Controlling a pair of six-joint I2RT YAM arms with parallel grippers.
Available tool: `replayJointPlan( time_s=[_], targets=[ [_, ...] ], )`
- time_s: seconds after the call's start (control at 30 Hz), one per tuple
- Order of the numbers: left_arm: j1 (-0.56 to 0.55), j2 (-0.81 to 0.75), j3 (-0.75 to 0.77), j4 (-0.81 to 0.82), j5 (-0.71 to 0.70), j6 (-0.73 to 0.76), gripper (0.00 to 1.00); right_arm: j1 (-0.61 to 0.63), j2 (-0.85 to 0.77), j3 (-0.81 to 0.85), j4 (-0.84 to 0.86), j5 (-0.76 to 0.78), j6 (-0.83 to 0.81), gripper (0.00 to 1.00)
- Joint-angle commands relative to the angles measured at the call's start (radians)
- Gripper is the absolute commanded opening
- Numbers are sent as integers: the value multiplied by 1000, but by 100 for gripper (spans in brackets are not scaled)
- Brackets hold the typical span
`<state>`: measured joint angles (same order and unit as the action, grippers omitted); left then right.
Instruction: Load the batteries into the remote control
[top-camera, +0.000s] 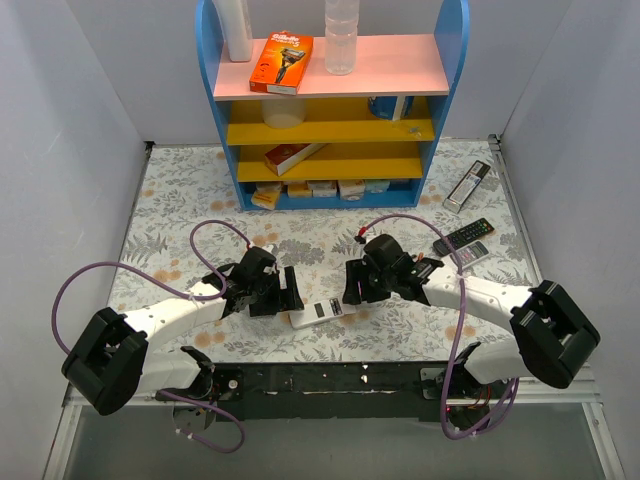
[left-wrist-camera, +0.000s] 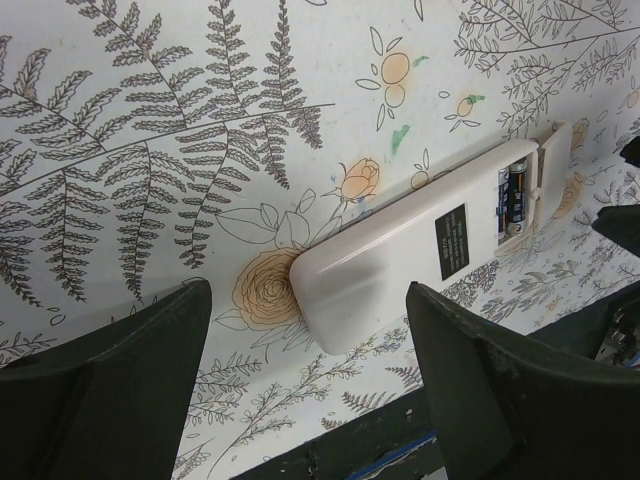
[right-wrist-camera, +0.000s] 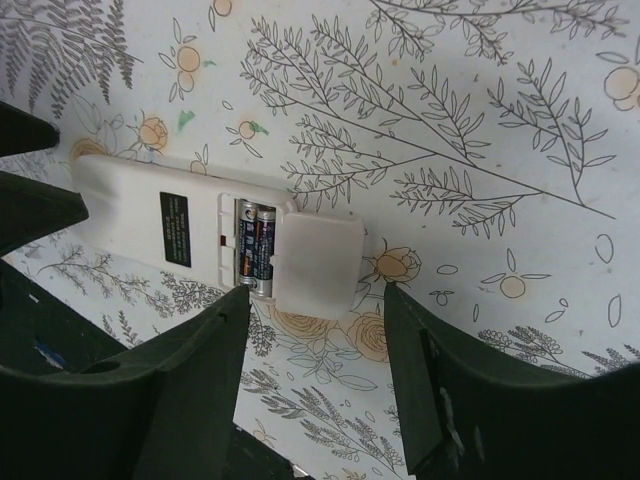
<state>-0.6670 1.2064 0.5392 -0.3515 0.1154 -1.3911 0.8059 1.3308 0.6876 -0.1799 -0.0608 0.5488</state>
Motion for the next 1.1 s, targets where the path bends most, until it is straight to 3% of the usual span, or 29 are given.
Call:
replayJointPlan(
  time_s=[0.0, 0.37, 1.07],
  targets=[
    [-2, 7, 21, -33, -2, 15, 80, -2, 47, 50, -35, -40, 40, 65],
    [-2, 25, 15, -18, 27, 1, 80, 1, 107, 67, -53, -63, 46, 66],
    [-3, 51, 5, 2, 53, -8, 76, 21, 177, 75, -41, -73, 36, 52]
  ],
)
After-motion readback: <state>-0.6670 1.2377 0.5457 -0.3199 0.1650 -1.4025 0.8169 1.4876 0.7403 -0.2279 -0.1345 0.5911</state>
